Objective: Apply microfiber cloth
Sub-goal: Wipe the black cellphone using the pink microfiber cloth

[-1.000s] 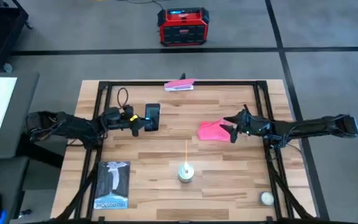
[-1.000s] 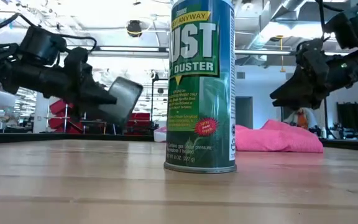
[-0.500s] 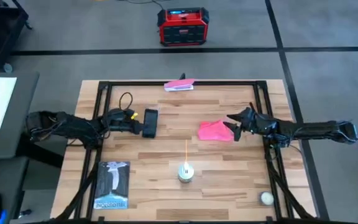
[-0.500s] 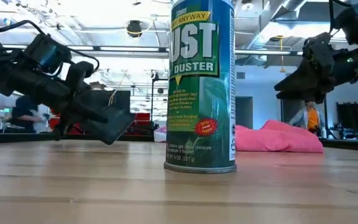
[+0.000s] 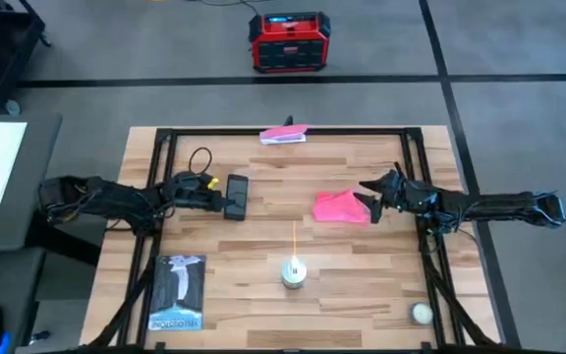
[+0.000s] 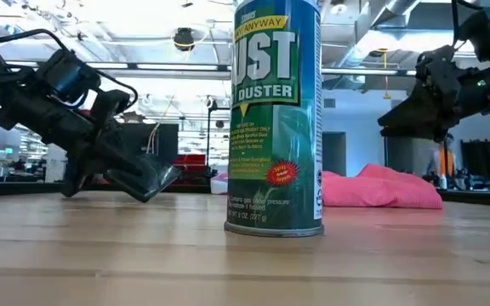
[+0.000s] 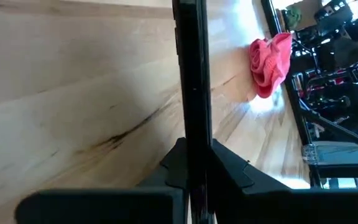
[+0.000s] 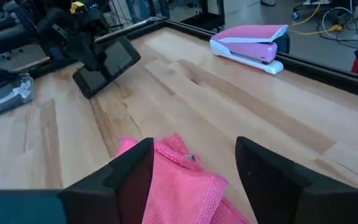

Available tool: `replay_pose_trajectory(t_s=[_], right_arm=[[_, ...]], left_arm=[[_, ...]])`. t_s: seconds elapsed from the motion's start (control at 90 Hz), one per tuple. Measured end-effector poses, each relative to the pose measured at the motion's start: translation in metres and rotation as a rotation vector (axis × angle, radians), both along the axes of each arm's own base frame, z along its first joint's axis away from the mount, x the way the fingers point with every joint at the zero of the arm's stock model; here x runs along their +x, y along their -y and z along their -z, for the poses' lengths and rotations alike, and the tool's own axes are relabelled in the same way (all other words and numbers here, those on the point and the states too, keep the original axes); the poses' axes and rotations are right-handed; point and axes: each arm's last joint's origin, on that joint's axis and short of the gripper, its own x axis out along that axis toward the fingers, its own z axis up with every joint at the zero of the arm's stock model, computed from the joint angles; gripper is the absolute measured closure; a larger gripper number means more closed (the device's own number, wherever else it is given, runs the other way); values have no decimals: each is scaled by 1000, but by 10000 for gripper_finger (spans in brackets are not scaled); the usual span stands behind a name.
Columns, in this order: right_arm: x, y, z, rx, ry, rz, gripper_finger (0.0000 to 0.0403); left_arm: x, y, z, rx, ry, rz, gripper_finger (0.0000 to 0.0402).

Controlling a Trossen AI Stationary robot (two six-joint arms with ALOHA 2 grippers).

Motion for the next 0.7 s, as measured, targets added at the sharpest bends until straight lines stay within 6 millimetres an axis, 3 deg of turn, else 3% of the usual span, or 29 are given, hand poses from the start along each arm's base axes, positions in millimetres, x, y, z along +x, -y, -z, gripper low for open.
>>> replay_pose_trajectory(t_s=[0.267, 0.7], right_arm=[[0, 0, 0, -1, 1, -1, 191], [-1, 0, 2, 2, -19, -1, 191]], left_arm=[[6, -3, -5, 46, -12, 15, 369], [16, -8, -14, 138, -94, 90, 265]])
